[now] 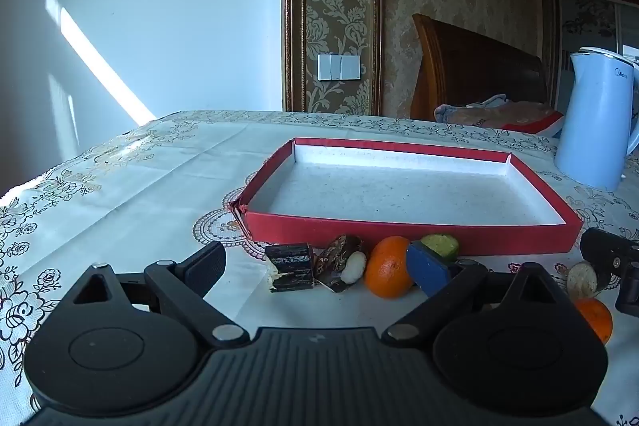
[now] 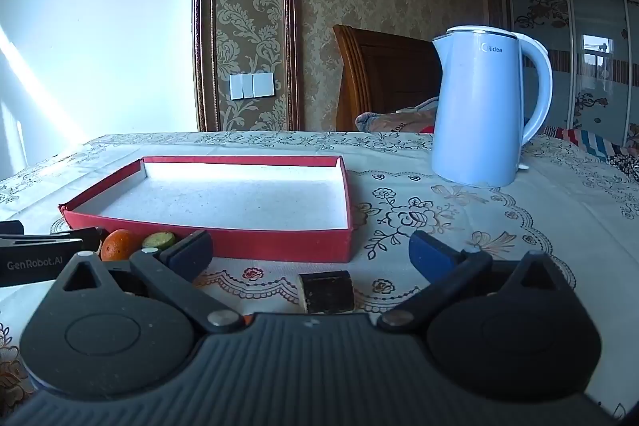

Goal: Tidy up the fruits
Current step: 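Move the right tool toward the dark square block, fingers open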

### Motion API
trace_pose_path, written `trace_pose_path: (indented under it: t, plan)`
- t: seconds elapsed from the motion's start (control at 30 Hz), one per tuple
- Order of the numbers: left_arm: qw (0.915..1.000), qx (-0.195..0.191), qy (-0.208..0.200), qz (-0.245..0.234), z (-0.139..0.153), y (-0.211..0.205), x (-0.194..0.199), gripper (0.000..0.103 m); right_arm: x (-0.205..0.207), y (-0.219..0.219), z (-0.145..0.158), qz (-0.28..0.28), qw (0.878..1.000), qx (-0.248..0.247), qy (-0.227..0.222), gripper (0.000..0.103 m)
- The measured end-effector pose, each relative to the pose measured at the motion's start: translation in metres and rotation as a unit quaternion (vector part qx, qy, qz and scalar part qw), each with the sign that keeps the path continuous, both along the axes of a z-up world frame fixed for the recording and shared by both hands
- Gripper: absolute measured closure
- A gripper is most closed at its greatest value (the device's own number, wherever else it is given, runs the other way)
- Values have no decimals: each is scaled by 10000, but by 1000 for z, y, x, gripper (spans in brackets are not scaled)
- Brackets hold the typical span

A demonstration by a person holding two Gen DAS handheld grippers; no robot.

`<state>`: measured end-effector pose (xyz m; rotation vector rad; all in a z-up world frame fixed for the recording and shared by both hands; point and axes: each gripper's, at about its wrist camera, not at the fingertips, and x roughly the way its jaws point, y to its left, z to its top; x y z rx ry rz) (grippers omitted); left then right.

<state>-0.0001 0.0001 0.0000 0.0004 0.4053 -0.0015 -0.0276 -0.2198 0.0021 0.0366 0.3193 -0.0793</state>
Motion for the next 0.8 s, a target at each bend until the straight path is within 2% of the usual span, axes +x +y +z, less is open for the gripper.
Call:
trace_pose_path:
  t: [0.37,0.8]
  plan:
    - [9999,124,81,-25,-4,-4,4,5,-4,-5,-2,206,9996,30,207,0]
    - [9999,9,104,-52,-3,1,4,5,-34,-25,-5,724,9970,97,249,0]
